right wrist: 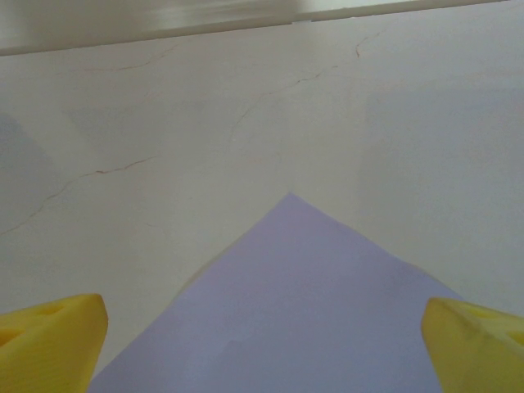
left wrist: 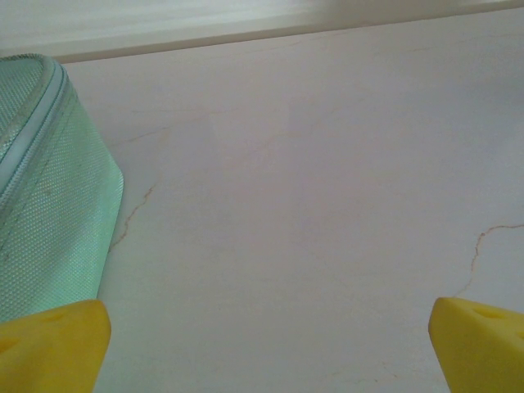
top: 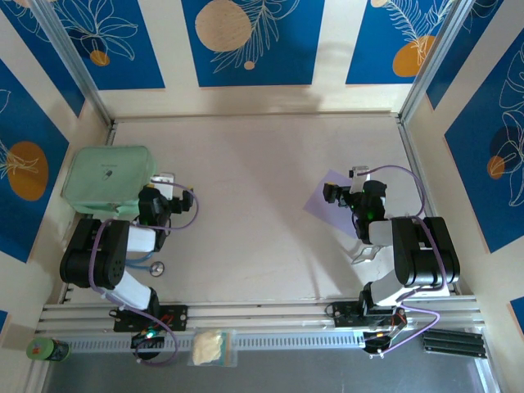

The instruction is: Fold a paper plane with a square sheet of paper (pick it up from the middle)

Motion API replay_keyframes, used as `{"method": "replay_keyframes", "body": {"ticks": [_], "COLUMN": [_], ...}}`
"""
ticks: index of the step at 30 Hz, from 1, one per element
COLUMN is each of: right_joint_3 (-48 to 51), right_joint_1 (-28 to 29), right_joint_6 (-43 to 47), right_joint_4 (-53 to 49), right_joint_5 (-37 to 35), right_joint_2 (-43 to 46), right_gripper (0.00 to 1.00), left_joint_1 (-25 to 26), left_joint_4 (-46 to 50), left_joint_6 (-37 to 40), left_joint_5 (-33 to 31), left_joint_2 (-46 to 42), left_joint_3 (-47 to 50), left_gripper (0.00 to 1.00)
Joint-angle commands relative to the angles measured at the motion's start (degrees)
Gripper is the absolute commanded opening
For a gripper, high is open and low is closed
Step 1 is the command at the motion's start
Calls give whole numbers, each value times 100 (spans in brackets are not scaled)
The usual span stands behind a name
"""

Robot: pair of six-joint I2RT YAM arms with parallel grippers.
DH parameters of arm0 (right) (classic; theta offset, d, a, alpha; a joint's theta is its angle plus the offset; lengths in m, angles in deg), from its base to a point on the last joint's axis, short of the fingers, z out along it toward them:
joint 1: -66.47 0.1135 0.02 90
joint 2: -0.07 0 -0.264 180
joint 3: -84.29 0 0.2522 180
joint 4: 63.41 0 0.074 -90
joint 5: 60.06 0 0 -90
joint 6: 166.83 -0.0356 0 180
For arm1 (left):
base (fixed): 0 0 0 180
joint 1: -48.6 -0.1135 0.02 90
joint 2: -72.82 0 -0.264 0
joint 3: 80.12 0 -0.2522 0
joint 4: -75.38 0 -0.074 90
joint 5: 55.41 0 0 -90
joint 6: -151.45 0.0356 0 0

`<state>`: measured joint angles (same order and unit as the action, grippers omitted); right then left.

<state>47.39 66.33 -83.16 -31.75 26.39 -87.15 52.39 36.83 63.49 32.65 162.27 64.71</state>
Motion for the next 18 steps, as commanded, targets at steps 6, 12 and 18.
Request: {"method": "replay_keyframes", "body": {"ticks": [6,12,18], "right_joint_3": [-459,-1518,-3086], "right_joint_1": [208,399,436], "right_joint_6": [226,-1059,-2486], "right_joint_4": [-1286,-3328,-5918], "right_joint_5": [-294,-862,-724], "right_joint_2": [976,1530,899], "right_gripper": [99,99,99], "left_joint_1": [-43,-19,-3], "left_joint_4": [263,1950,4263], "left_joint_6": [-24,-374,-1721], "left_joint_5": [-208,-417,-423], "left_joint_2": [-681,-1733,-2317], "left_joint_3": [89,-442,-1504], "left_gripper": [99,99,99]}}
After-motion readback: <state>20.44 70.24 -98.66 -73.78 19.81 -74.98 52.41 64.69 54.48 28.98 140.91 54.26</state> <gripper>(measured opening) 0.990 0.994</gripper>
